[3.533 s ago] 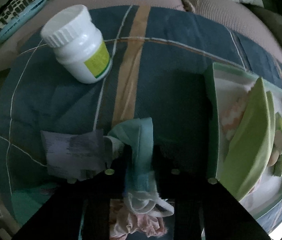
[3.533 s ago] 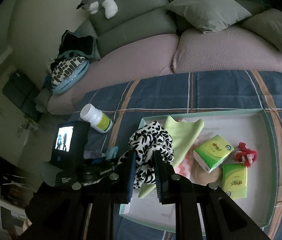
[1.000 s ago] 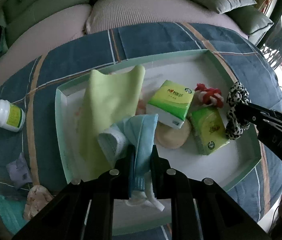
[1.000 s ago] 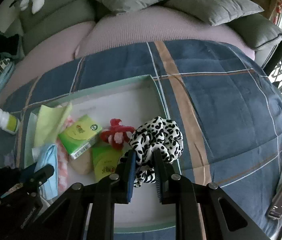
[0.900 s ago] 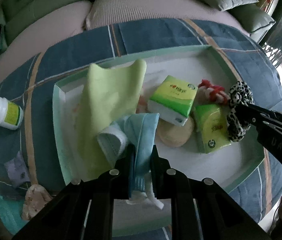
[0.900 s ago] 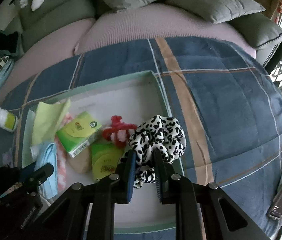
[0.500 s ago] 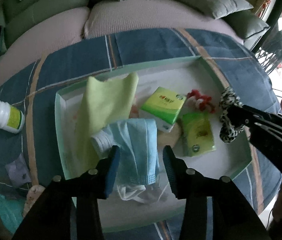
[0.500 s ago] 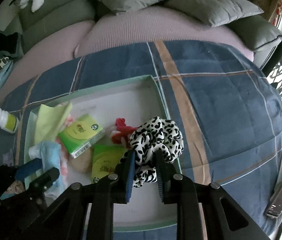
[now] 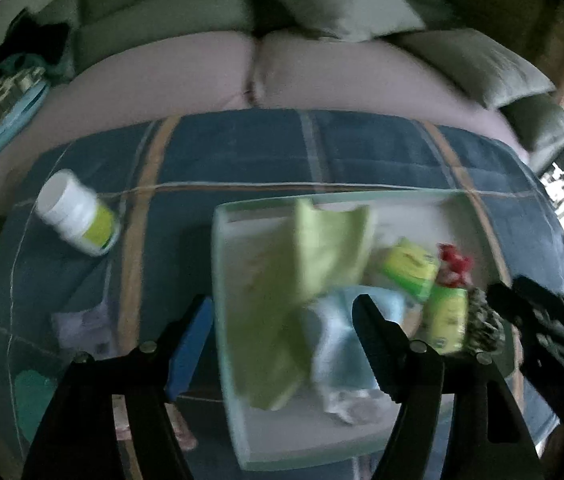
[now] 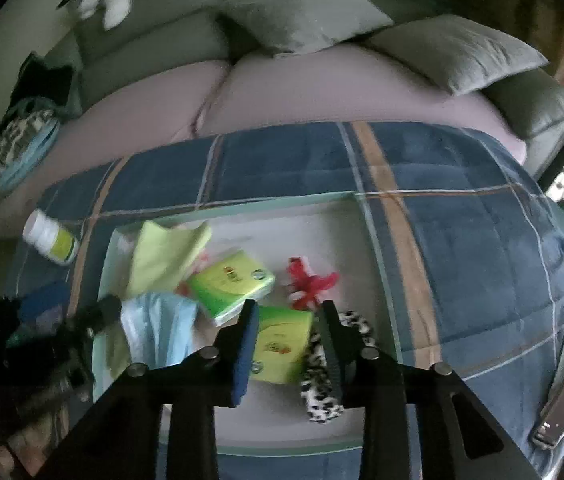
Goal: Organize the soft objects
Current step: 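Move both grippers back over the pile toward the pink cloth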
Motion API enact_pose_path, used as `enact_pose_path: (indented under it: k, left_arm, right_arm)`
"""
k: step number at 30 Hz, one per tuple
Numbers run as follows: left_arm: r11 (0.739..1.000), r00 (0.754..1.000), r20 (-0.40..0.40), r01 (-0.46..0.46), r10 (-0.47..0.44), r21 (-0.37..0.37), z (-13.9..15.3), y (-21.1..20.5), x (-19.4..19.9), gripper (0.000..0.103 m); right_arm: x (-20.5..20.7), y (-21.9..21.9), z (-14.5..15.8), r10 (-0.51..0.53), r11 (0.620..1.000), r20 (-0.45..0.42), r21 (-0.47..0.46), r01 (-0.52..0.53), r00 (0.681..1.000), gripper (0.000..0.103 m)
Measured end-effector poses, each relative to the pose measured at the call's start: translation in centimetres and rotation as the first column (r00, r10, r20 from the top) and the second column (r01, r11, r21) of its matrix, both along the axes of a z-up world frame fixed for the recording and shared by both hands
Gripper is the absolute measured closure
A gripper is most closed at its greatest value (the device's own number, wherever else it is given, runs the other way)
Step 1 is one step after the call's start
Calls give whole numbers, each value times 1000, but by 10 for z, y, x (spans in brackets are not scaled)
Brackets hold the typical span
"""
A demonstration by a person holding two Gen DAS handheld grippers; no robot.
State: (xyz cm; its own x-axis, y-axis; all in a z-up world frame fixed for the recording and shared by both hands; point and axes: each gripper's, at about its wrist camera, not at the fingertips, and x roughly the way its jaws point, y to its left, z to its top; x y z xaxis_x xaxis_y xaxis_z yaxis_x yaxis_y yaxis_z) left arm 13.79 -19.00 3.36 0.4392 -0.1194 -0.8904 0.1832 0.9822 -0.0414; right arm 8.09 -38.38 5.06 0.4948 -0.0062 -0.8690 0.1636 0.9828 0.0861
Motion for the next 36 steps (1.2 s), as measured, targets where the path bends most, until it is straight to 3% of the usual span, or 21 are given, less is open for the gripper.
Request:
enact_pose_path:
  k: [2,5,16,19,30,36]
  left_arm:
    - [999,999,-11,-49,49,11,-4,17,6,29]
    - [994,994,-8,-105,105,32,-5,41,11,17]
    - [962,963,19,-270,270,38,0,116,15,15]
    - [956,957,25,-291,290,36,2,130,12,9]
    - [904,902,60,-428,427,8,17,195,-4,9]
    - [887,887,20,-461,461,-5,8,216,-8,9]
  right_arm:
    - [2,11,-1,23,1000,-5,-11,-23,1000,64]
    - [5,26,-1,59,998,2,0,-59,998,56]
    - [11,77,-1,164,985,19,42,-165,986,44]
    - [11,89,-1,184,981,28,61,-185,983,34]
    - [17,118,-7,235,962,33,134,-237,971,33]
    - [20,143,-14,307,935,21,182,-306,951,33]
